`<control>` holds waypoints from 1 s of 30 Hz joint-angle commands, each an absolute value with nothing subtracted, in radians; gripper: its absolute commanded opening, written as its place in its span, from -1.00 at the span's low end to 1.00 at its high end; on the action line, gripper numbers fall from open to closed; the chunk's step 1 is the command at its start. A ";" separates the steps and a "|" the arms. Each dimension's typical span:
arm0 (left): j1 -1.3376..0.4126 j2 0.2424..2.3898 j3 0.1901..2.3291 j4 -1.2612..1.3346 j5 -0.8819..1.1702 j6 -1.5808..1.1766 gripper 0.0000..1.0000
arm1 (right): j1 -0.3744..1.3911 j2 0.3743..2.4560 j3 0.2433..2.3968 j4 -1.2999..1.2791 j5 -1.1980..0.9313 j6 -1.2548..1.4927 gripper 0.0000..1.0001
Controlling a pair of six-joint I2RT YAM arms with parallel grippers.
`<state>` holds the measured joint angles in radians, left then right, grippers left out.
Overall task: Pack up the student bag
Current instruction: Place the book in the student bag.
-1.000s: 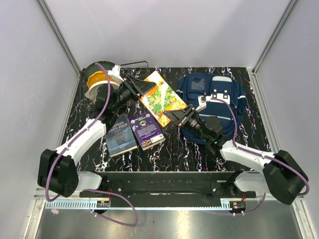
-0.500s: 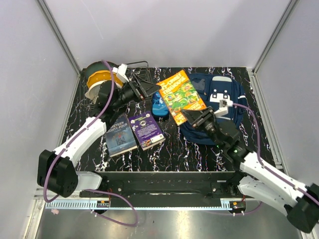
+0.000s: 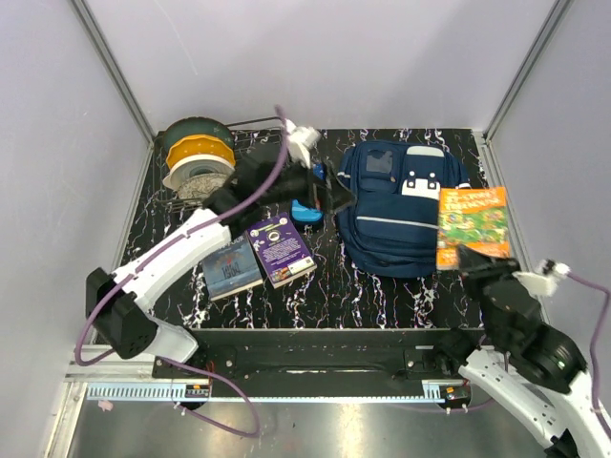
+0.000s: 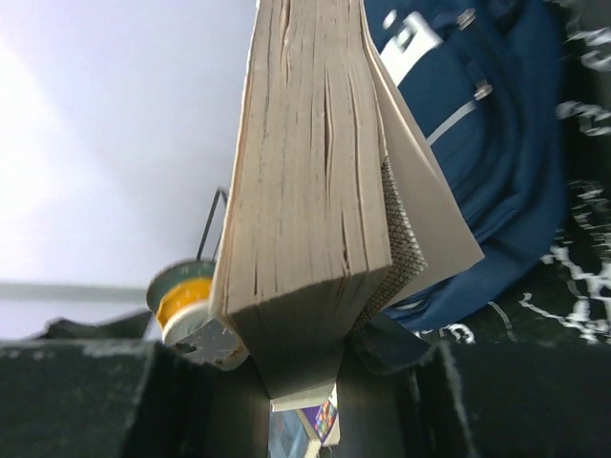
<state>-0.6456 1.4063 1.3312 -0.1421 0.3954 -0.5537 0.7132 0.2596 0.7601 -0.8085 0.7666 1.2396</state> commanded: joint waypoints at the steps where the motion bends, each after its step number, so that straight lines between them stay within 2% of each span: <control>1: -0.764 1.505 1.379 -0.346 0.284 -0.254 0.98 | 0.712 0.195 0.917 -1.205 1.018 1.465 -1.00; 6: -0.885 1.632 1.457 -0.405 0.273 0.023 0.98 | 0.710 0.239 1.044 -1.480 1.101 1.558 -1.00; 13: -0.991 1.808 1.555 -0.339 0.242 0.316 0.96 | 0.715 0.226 1.106 -1.508 1.098 1.534 -1.00; 16: -1.008 1.867 1.572 -0.267 0.230 0.345 0.93 | 0.718 0.207 1.094 -1.425 1.071 1.474 -1.00; 25: -1.012 2.040 1.706 -0.248 0.282 0.339 0.69 | 0.719 0.241 1.020 -1.305 0.976 1.430 -1.00; 30: -1.015 2.085 1.718 -0.273 0.307 0.354 0.49 | 0.719 0.210 1.005 -1.295 0.971 1.437 -1.00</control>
